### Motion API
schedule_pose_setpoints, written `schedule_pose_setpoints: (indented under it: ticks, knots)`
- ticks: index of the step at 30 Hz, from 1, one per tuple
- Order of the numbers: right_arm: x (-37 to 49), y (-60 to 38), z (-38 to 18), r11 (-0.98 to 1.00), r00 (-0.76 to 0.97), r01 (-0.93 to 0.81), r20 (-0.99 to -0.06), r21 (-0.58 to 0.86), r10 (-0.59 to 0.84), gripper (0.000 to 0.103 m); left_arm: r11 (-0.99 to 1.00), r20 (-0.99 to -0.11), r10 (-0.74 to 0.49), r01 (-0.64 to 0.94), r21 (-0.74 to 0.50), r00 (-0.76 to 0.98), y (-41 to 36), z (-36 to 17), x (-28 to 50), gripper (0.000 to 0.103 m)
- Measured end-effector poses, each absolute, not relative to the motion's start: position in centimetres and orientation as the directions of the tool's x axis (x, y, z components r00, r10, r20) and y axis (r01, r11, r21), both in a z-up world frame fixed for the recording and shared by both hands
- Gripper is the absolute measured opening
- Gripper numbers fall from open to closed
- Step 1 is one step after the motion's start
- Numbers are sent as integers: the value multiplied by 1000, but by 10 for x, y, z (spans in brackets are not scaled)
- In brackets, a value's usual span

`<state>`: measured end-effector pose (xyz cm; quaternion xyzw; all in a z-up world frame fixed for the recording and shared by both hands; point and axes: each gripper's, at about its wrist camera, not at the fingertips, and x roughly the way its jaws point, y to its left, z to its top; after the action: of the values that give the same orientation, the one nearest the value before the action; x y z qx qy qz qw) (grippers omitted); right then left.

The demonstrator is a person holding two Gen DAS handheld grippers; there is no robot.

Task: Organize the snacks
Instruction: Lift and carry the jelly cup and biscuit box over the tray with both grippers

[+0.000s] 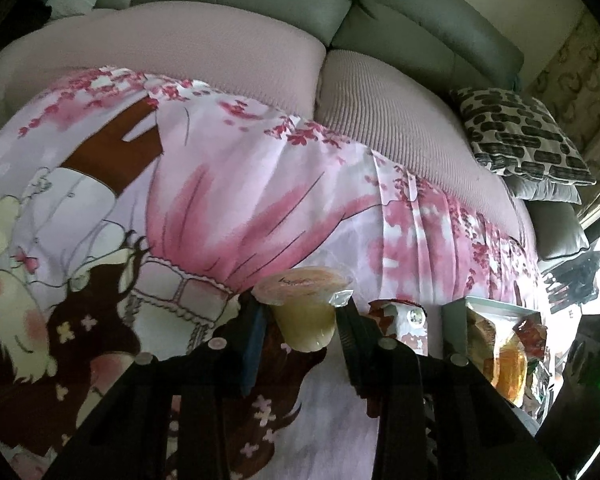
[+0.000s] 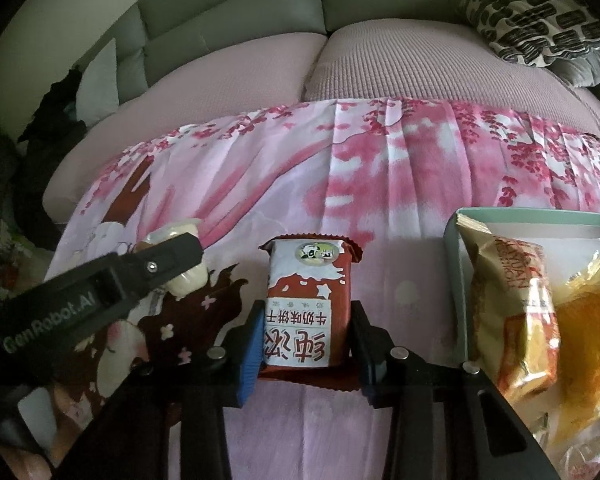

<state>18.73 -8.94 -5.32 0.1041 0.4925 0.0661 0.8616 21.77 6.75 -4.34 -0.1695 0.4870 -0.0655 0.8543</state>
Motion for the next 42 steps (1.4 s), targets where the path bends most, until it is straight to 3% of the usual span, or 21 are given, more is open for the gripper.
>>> schedule_pose_setpoints:
  ticks: [13,25,36,42]
  knots:
    - [135,-125,-6,955,582,55,-787,290,205,42,931,-754,-306,18,-364,582,48,2,174,37]
    - [89,-211,20,932,632,250,-773,262,48,42,920,-711,-389,203,-336,585,-15,34,152,37]
    - [69,-285,20,871,617,411,-785,268,-49,42,865,-744,-468,420,-274,477,-105,23,133,37]
    - [67,-294,11,862,604,422,-796,282,-35,42,853,-778,-457,460,-246,431,-131,5,130,37]
